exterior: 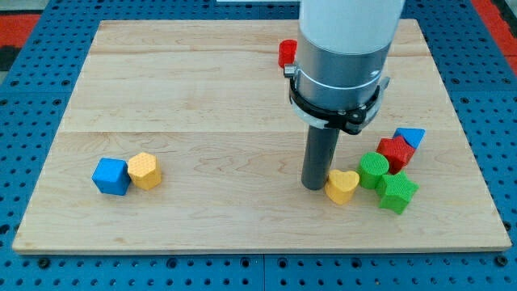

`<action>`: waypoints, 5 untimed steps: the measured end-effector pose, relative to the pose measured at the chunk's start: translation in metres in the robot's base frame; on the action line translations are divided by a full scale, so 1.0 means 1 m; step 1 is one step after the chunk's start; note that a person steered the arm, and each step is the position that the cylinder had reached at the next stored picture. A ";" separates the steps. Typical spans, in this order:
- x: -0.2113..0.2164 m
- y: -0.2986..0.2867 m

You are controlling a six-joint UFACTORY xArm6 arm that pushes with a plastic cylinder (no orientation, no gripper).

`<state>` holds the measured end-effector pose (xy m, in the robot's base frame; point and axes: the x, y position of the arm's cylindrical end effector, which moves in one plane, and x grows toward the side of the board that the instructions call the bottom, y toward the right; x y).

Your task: Push the yellow hexagon closer to the yellow heart

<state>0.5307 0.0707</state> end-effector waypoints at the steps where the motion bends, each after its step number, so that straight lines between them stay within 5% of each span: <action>1: 0.004 0.010; 2: 0.011 0.000; 5: 0.069 -0.184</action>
<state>0.5992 -0.1133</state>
